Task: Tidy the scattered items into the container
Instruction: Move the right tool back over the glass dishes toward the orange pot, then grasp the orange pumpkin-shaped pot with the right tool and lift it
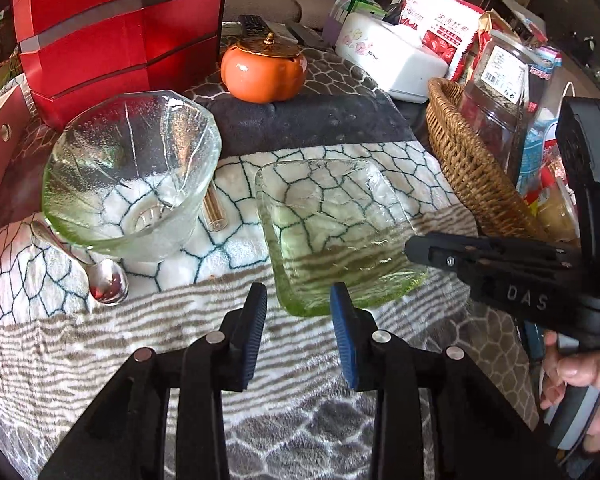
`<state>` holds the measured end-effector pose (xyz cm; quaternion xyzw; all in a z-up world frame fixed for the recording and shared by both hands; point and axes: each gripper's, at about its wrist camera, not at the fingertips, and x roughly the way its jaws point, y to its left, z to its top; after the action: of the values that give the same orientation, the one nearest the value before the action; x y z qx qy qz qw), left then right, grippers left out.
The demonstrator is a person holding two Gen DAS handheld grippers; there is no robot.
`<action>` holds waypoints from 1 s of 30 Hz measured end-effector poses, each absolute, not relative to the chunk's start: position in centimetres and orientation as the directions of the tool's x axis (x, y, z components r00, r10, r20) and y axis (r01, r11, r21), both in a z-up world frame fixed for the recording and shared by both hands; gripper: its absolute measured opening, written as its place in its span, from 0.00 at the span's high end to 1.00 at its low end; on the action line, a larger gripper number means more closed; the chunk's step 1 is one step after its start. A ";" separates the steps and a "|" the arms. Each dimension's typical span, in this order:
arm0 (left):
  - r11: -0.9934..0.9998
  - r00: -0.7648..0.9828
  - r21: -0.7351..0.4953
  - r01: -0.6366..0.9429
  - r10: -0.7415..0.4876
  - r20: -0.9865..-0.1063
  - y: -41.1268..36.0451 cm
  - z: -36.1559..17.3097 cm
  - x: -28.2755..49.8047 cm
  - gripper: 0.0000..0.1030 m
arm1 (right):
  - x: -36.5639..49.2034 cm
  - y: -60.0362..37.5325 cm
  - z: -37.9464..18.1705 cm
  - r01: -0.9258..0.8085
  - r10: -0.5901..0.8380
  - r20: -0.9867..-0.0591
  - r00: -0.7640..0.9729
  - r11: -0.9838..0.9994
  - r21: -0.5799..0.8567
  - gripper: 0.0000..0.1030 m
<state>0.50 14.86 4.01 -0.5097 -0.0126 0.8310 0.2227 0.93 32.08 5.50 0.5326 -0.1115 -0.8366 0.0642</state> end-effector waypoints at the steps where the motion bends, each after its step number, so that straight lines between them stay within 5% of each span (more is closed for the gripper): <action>1: -0.895 -0.384 -0.256 -0.365 0.395 -0.834 14.0 4.6 0.9 0.60 | 1.0 31.9 6.2 -0.003 -0.234 -0.862 -0.449 -0.965 0.264 0.74; 5: -0.901 -0.450 -0.257 -0.349 0.402 -0.798 9.3 7.3 1.2 0.54 | 0.3 30.6 8.4 0.045 -0.336 -0.787 -0.518 -0.929 0.368 0.69; 9: -0.936 -0.511 -0.273 -0.220 0.349 -0.785 4.3 8.8 -1.8 0.36 | -2.5 28.2 8.5 0.069 -0.450 -0.731 -0.512 -0.871 0.487 0.66; 20: -0.954 -0.474 -0.256 -0.154 0.299 -0.829 3.0 7.4 -8.4 0.36 | -6.1 23.2 6.2 0.068 -0.470 -0.761 -0.447 -0.866 0.495 0.66; 24: -0.954 -0.553 -0.244 -0.174 0.300 -0.777 2.9 8.7 -6.4 0.36 | -4.7 25.9 8.0 0.043 -0.389 -0.767 -0.510 -0.902 0.429 0.65; 30: -0.960 -0.500 -0.233 -0.154 0.279 -0.820 3.3 6.6 -6.6 0.36 | -3.6 30.1 7.8 -0.049 -0.290 -0.794 -0.535 -0.927 0.371 0.64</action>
<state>-6.58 3.33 6.63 -0.4842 -0.0645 0.8635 0.1255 -3.64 30.11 7.79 0.4772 -0.1774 -0.8578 0.0703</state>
